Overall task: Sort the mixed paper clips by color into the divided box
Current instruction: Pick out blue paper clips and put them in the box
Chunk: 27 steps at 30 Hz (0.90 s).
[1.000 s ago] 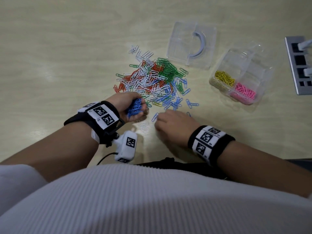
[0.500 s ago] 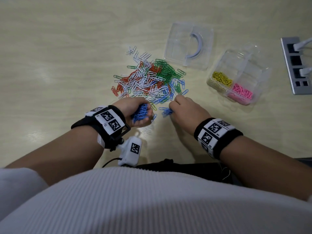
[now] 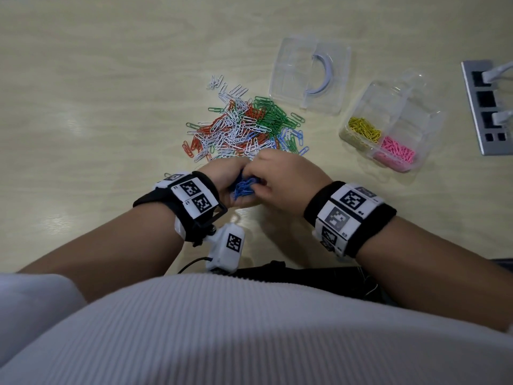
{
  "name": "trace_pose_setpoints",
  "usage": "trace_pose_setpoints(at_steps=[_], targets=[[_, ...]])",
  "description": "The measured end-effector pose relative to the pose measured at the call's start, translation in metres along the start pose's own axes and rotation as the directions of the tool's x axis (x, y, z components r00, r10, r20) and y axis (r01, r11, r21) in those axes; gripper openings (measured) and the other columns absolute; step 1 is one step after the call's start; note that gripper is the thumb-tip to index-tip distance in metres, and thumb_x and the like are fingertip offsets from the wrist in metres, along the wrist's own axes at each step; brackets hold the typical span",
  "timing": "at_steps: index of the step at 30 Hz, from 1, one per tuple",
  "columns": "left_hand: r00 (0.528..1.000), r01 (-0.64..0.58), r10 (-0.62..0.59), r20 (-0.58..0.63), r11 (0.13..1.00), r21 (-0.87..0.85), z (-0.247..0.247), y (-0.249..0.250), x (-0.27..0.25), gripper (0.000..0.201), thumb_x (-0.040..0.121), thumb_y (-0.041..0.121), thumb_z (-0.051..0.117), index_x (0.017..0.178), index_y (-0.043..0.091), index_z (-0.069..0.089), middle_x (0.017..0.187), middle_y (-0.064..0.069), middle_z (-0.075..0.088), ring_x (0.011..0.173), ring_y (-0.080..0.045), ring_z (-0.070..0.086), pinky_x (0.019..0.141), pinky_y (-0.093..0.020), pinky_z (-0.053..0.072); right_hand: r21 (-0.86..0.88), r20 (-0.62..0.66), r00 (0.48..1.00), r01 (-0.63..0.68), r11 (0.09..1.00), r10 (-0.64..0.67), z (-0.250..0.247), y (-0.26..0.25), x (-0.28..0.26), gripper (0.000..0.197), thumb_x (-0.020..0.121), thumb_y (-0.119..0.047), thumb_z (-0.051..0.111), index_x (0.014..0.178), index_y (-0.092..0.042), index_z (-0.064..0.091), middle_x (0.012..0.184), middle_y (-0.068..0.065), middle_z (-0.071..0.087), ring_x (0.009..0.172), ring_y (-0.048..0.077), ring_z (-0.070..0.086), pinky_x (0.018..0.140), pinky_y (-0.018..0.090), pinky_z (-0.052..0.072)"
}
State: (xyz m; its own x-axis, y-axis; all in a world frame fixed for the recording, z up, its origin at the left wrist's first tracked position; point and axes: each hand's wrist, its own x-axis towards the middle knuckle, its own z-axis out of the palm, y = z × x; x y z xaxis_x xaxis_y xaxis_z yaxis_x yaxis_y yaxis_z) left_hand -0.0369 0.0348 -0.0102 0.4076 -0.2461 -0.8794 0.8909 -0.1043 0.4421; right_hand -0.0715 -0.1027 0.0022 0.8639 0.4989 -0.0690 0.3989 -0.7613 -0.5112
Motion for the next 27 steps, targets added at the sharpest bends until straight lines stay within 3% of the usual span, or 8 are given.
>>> trace_pose_setpoints(at_steps=[3,6,8,10,14,19,24,27], targets=[[0.999,0.032,-0.03,0.042,0.998,-0.052,-0.003,0.001,-0.002,0.025,0.097,0.019,0.043,0.081,0.008,0.058,0.063,-0.007,0.062,0.058,-0.019,0.061,0.047,-0.026,0.054,0.102,-0.06,0.996,-0.061,0.993,0.067,-0.002,0.001,-0.002,0.022,0.081,-0.011,0.058,0.102,-0.014,0.063,0.099,0.005,0.057,0.086,0.02,0.055,0.073,0.032,0.044],[0.997,0.075,-0.073,0.031,0.995,-0.06,-0.011,0.002,-0.004,0.025,0.098,0.021,0.039,0.082,0.008,0.054,0.058,-0.006,0.057,0.062,-0.02,0.058,0.043,-0.02,0.052,0.152,-0.156,0.96,-0.209,0.966,0.233,0.001,0.018,-0.004,0.02,0.082,-0.007,0.054,0.1,-0.01,0.062,0.101,0.008,0.056,0.088,0.024,0.055,0.078,0.035,0.045],[0.997,0.071,-0.071,-0.009,0.997,-0.036,-0.018,0.002,-0.005,0.027,0.099,0.021,0.038,0.08,0.008,0.054,0.056,-0.005,0.057,0.051,-0.016,0.059,0.042,-0.019,0.051,-0.021,-0.006,0.949,-0.314,0.949,0.314,0.009,0.03,-0.005,0.022,0.088,-0.016,0.053,0.108,-0.011,0.062,0.107,0.009,0.054,0.1,0.026,0.054,0.085,0.036,0.045],[0.997,0.058,-0.058,-0.049,0.998,-0.014,-0.024,0.001,-0.006,0.027,0.098,0.021,0.04,0.08,0.008,0.054,0.057,-0.005,0.058,0.045,-0.013,0.058,0.041,-0.019,0.051,-0.164,0.12,0.93,-0.327,0.931,0.348,0.021,0.035,-0.006,0.023,0.09,-0.024,0.051,0.11,-0.014,0.059,0.108,0.007,0.051,0.104,0.027,0.052,0.084,0.04,0.047],[0.995,0.047,-0.047,-0.093,0.999,0.0,-0.038,0.001,-0.006,0.022,0.098,0.023,0.042,0.084,0.01,0.054,0.057,-0.005,0.06,0.046,-0.013,0.061,0.04,-0.021,0.051,-0.2,0.091,0.923,-0.351,0.915,0.374,0.032,0.034,-0.006,0.012,0.089,-0.013,0.05,0.099,-0.012,0.056,0.102,0.007,0.052,0.097,0.029,0.053,0.077,0.04,0.048],[0.995,0.034,-0.032,-0.096,0.999,0.02,-0.041,0.0,-0.007,0.019,0.098,0.024,0.043,0.087,0.011,0.054,0.059,-0.004,0.06,0.046,-0.013,0.061,0.04,-0.021,0.05,-0.241,0.086,0.91,-0.375,0.895,0.405,0.024,0.034,-0.002,0.016,0.091,-0.016,0.048,0.102,-0.011,0.059,0.104,0.01,0.057,0.095,0.032,0.057,0.076,0.038,0.049],[0.996,0.033,-0.029,-0.088,0.998,0.044,-0.039,0.001,-0.005,0.023,0.098,0.024,0.044,0.086,0.009,0.057,0.062,-0.006,0.062,0.051,-0.015,0.063,0.042,-0.021,0.052,-0.062,-0.021,0.902,-0.432,0.9,0.432,0.002,0.027,0.001,0.01,0.089,-0.023,0.058,0.091,-0.018,0.067,0.096,0.003,0.064,0.092,0.024,0.059,0.076,0.031,0.044],[0.997,0.041,-0.038,-0.07,0.998,0.041,-0.035,0.002,-0.005,0.024,0.098,0.024,0.043,0.089,0.008,0.058,0.062,-0.007,0.063,0.052,-0.016,0.063,0.042,-0.022,0.053,0.109,-0.077,0.923,-0.368,0.923,0.377,-0.008,0.012,0.005,0.008,0.085,-0.027,0.067,0.086,-0.019,0.07,0.088,-0.001,0.067,0.084,0.017,0.06,0.076,0.03,0.047]])
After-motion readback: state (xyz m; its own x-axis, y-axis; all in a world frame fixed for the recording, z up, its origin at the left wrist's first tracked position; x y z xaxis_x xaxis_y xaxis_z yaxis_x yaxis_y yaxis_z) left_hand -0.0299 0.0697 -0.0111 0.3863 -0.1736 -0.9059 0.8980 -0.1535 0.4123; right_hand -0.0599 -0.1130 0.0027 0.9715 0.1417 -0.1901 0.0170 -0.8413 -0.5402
